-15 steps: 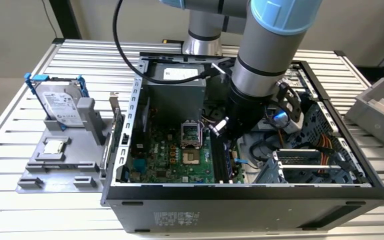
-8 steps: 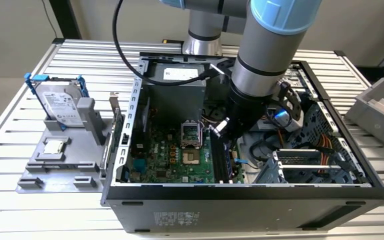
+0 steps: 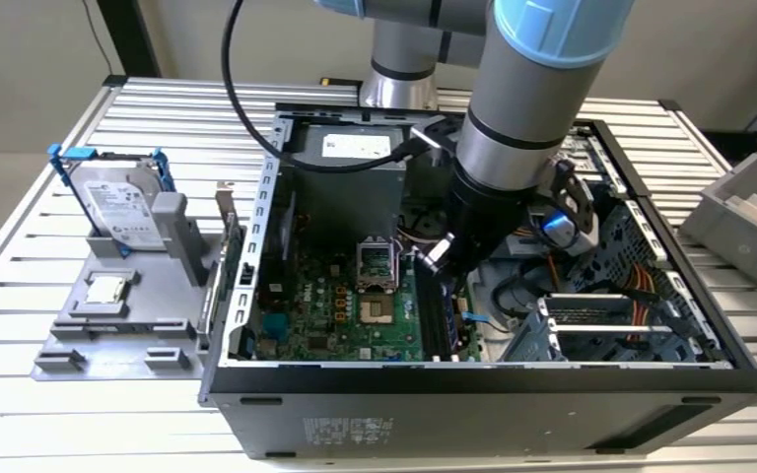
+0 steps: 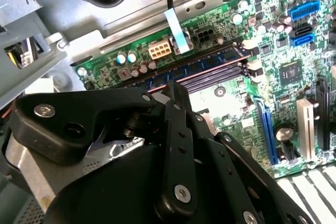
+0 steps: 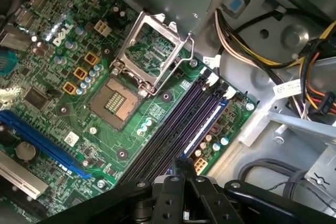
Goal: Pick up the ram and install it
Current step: 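Press down the ram until it locks into place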
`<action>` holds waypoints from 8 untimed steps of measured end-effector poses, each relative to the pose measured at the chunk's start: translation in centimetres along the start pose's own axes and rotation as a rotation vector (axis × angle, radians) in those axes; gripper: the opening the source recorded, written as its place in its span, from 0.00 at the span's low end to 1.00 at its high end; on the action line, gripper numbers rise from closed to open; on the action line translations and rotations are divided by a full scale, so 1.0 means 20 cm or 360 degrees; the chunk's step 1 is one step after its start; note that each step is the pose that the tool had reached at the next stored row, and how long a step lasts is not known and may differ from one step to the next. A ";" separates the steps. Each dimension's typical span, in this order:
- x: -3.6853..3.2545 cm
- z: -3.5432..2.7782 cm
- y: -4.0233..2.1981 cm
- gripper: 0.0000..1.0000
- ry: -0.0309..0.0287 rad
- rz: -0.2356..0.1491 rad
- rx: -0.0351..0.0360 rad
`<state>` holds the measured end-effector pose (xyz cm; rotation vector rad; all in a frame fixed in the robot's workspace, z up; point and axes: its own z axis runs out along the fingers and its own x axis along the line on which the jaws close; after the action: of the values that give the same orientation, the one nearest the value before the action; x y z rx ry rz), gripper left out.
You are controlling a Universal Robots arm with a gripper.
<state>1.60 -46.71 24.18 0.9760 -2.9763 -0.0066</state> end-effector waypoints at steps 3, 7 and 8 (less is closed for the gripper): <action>0.000 0.000 0.000 0.00 0.00006 -0.0035 0.0001; 0.000 0.000 0.000 0.00 0.00011 -0.0080 0.0001; 0.000 0.000 0.001 0.00 0.00013 -0.0092 0.0002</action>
<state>1.60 -46.70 24.18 1.0613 -2.9466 -0.0052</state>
